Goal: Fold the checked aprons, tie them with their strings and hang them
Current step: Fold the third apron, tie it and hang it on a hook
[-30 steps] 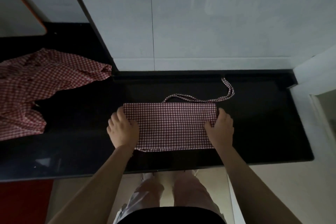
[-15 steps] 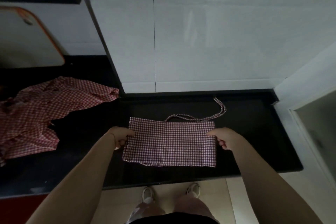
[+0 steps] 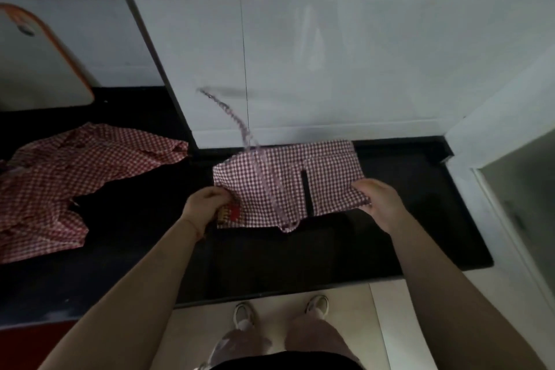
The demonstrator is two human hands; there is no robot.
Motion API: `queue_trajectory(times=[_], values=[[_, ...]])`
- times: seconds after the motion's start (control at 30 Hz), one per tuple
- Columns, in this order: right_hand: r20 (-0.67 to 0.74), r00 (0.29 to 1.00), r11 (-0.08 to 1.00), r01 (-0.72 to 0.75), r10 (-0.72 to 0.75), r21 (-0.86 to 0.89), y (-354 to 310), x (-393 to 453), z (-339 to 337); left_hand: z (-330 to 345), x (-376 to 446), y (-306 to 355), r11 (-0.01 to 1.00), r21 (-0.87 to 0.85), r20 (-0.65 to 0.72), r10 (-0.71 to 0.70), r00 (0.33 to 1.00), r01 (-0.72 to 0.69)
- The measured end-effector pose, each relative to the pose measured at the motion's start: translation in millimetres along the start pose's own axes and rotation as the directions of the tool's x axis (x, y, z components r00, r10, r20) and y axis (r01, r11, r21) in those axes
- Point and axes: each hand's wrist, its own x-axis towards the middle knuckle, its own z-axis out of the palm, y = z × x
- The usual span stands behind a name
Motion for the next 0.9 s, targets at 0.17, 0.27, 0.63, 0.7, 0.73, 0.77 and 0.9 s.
queue_trajectory(times=[0.17,0.27,0.63,0.7,0.73,0.77,0.9], values=[[-0.226,0.971,0.938,-0.149,0.079,-0.313,54.8,24.0,-0.3,22.4,0.0,-42.6,0.956,0.295,-0.102,0.027,0.994,0.005],[-0.401,0.9,0.534,-0.257,-0.171,-0.806,57.4,21.9,13.4,29.5,-2.6,-43.5,0.83,0.557,-0.181,0.129,0.975,-0.007],[0.462,0.818,0.039,0.504,-0.343,-0.863,98.9,13.9,92.1,55.4,-0.3,-63.9,0.07,0.889,0.419,0.28,0.864,-0.453],[0.424,0.867,-0.033,0.431,-0.261,-0.902,107.8,23.1,71.9,43.7,3.4,-73.9,0.074,0.918,0.368,0.206,0.907,-0.389],[0.386,0.886,-0.04,0.389,-0.257,-0.92,111.7,26.5,59.9,38.6,3.8,-76.6,0.061,0.92,0.368,0.198,0.908,-0.386],[0.354,0.895,-0.038,0.358,-0.273,-0.933,112.5,28.9,51.0,35.4,5.4,-77.7,0.059,0.919,0.372,0.196,0.907,-0.39],[0.301,0.883,0.012,0.327,-0.361,-0.945,105.8,35.9,38.7,39.4,4.8,-69.3,0.284,0.888,0.236,0.395,0.888,-0.362]])
